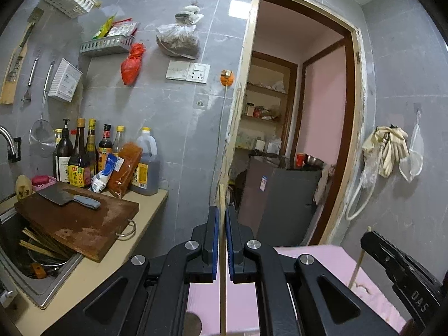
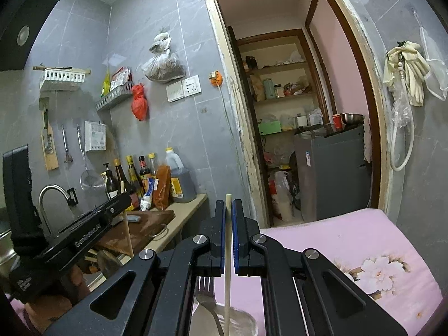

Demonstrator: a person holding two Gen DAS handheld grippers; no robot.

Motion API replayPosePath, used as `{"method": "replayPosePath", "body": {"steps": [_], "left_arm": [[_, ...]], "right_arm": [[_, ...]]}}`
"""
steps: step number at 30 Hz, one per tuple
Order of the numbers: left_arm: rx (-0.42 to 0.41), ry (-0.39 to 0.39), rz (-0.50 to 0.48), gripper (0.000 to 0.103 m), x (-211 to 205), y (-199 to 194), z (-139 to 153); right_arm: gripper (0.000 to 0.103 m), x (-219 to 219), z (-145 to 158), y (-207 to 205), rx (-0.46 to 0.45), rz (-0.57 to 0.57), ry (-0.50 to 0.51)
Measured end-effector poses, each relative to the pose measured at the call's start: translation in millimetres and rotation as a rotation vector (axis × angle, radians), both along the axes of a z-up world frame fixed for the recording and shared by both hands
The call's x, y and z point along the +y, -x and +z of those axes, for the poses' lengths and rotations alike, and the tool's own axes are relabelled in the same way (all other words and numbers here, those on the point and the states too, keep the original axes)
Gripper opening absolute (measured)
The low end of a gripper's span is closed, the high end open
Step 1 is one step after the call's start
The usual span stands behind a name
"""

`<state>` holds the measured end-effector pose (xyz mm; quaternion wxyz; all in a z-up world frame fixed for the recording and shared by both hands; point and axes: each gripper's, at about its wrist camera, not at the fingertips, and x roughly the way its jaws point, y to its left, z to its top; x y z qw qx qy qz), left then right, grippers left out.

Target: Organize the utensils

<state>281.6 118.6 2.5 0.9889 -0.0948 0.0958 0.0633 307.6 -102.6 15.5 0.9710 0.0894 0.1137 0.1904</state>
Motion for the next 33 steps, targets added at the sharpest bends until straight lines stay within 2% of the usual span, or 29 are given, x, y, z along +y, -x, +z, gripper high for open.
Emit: {"method": "replayPosePath", "body": {"steps": [10,12,13,16,19,21,24,26,30,33], "left_arm": [[0.095,-0.011,-0.065,0.006,3,16,-3],[0.115,-0.011,-0.079,0.009,4,16,-3],[0.124,-0.010,-0.084,0.016,4,17,-2],[0.126,0.017,-0.103,0.047,7,24,0],[0.120,0.050,-0.103,0.049,9,30,5],[0.127,0.040,-0.096,0.049,7,31,9],[0.123,0.038,-0.094,0.060,3,36,16],[0.115,0.044,-0.090,0.065,-1,40,20],[0.111,0.057,-0.092,0.076,-13,47,28],[0.103,0.064,-0.108,0.084,-26,52,32]], "right_arm": [[0.005,-4,-4,3,0.034,0.020,0.021],[0.006,-4,-4,4,0.043,0.027,0.021],[0.006,-5,-4,5,0.049,0.029,0.022],[0.007,-8,-3,8,0.059,0.033,0.020],[0.011,-14,0,12,0.060,0.030,0.011],[0.021,-18,5,14,0.059,0.023,0.005],[0.035,-28,15,23,0.042,0.010,-0.001],[0.039,-37,22,29,0.035,-0.005,0.001],[0.054,-58,33,43,0.023,-0.044,0.006],[0.059,-76,40,53,0.013,-0.073,0.018]]}}
